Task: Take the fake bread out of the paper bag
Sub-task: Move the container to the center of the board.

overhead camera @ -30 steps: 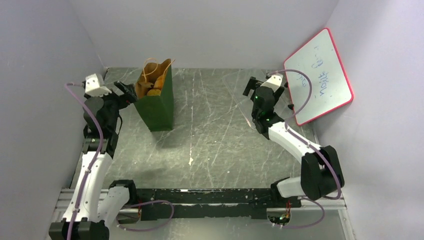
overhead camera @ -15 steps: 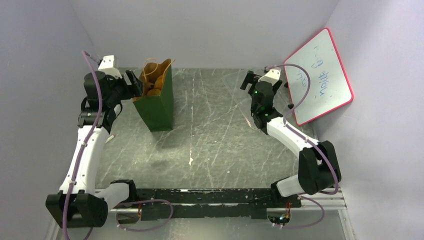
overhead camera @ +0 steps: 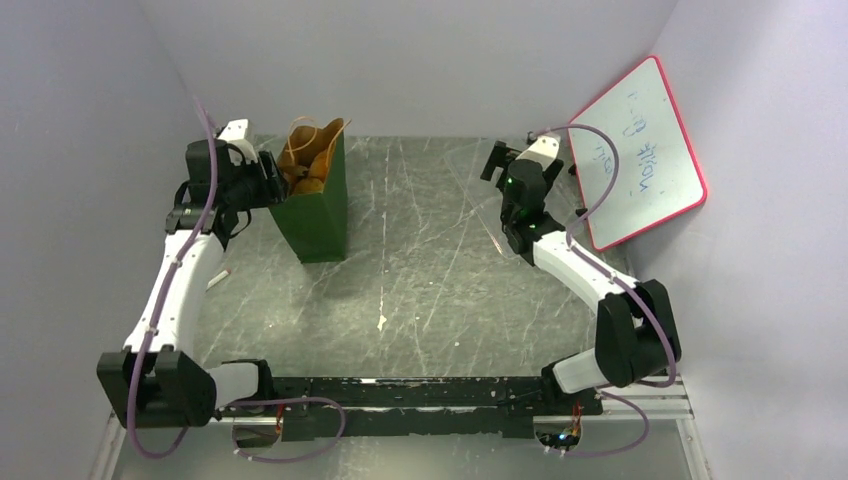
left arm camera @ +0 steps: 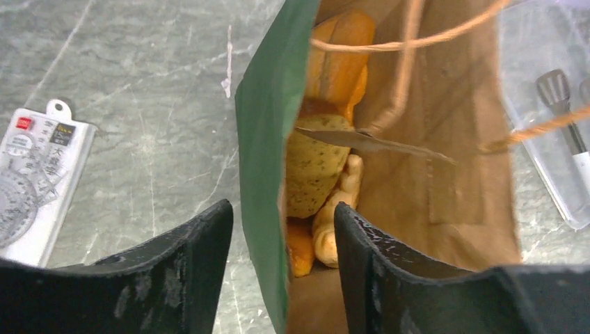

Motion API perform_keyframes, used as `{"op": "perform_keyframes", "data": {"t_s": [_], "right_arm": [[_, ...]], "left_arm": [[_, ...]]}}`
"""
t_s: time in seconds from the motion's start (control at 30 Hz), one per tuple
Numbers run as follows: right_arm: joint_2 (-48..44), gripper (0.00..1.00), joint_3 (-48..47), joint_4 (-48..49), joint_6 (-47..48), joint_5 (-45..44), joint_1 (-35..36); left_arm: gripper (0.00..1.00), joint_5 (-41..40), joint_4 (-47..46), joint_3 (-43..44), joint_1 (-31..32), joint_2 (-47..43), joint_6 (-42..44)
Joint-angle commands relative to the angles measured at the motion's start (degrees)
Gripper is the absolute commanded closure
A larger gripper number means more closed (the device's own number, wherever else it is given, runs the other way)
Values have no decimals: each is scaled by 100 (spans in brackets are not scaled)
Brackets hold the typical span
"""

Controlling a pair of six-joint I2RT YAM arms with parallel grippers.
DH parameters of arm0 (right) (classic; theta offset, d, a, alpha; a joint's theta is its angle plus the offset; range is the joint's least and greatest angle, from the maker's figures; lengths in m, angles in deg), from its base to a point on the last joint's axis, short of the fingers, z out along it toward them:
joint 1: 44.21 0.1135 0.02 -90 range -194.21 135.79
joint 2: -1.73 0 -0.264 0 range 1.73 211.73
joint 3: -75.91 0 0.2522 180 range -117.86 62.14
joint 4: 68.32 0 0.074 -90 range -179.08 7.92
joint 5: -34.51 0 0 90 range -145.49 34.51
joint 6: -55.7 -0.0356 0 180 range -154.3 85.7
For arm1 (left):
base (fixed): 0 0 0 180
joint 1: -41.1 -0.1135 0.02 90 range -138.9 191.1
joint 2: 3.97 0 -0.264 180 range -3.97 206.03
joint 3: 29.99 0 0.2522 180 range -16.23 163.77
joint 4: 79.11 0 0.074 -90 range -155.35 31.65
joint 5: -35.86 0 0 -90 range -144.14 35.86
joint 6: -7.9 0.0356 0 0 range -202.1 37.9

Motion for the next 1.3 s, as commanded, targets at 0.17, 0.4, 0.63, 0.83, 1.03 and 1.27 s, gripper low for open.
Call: {"op": "perform_keyframes", "data": {"t_s": [0.17,0.4,0.63,0.83,1.03,1.27], "right_arm": [[477,0,-740,-1487,-100,-815,-3],[715,0,-826,-2195,-174,-1015,-149],[1089,0,-895,-2719,-287,-349,-594],[1515,0,-1133,-2610,201,923,-492],[2067,0,-1514,-2689,457,1285,-278],[2676,2,-1859,-2761,532,1490,-106]], "left_arm": [[87,-47,-436,-39,25,606,-215],[93,-240,-647,313,393,911,-36],[93,-1328,-440,1297,1261,1592,595],[93,-2441,-514,1605,1761,1962,1211],[93,-3531,-1043,1068,2278,1813,1800],[93,-4313,-1377,806,2543,1586,1995]]}}
